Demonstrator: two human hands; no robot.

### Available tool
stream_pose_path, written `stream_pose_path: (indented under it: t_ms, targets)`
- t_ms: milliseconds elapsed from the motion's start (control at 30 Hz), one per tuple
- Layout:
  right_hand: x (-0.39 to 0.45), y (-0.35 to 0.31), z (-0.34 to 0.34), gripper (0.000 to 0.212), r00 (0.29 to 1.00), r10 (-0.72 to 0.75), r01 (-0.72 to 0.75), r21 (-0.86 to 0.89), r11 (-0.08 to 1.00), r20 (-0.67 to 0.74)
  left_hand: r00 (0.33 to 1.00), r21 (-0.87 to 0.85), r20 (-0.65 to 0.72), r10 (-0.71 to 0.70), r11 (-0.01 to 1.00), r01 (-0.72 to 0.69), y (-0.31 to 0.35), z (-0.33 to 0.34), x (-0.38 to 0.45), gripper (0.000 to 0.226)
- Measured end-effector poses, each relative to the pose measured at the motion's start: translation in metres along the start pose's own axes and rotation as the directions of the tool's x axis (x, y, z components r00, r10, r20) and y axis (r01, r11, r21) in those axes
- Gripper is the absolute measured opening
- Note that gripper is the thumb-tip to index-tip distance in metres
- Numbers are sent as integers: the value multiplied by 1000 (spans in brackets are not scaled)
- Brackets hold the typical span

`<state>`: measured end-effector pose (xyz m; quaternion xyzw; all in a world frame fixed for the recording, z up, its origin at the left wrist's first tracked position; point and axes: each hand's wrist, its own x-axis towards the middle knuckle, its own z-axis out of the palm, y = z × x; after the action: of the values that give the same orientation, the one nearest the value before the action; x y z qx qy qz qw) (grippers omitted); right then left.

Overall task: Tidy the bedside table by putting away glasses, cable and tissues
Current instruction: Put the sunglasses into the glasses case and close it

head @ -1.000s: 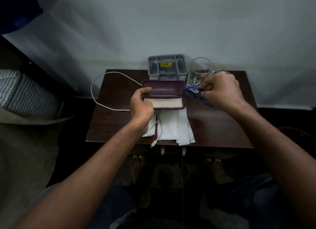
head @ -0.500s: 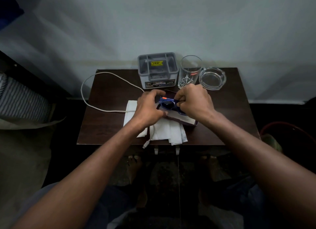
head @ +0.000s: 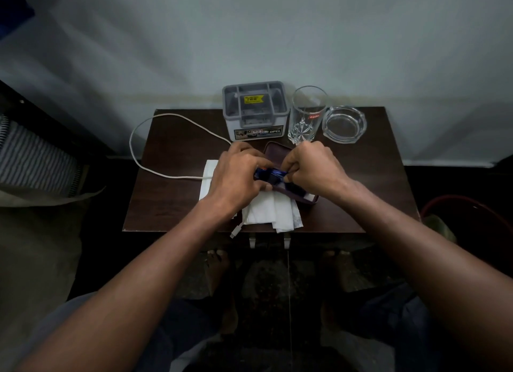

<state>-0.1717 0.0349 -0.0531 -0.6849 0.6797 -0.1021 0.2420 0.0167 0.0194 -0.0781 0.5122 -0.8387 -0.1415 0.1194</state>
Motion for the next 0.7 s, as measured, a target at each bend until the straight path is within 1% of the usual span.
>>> stream_pose_path:
  t_ms: [133,200,233,300,367,400,467,533,600,633,700]
  targets:
    - [1,2,2,19,1000,-14,14,-3,1000,-12,998,-44,62,-29,999,31,4,-1,0,52]
    - [2,3,0,18,1000,-17,17,4,1000,-14,998,0,60,-18,1000,18,5,-1,0,51]
    - [1,4,-1,18,999,-14,15,15,1000,-39,998,17,60,-11,1000,10,5,-1,0,50]
    - [0,5,-5,19,988,-10,11,2,1000,-154,998,3,67,-18,1000,18,5,0,-1,50]
    - [-2,5,-9,15,963,-37,20,-68,997,-266,997,-25,71,-36,999,37,5,0,-2,51]
    - [-2,5,-10,16,958,-44,17,-96,995,-284,997,-33,73,-41,998,44,5,1,-3,51]
    - [-1,7,-8,27,968,-21,-10,-125,992,-250,996,-48,74,-46,998,49,5,1,-3,51]
    - [0,8,-3,43,980,15,-41,-126,991,-200,996,-57,75,-50,997,54,5,2,-3,51]
    - [1,9,0,55,980,22,-44,-106,993,-197,996,-58,75,-55,997,60,5,3,-4,51]
    - [1,9,-1,55,976,7,-30,-102,994,-217,996,-56,72,-56,997,60,5,3,-4,50]
    - [2,8,-3,50,967,-30,9,-86,996,-255,997,-53,61,-53,997,56,6,3,-4,50]
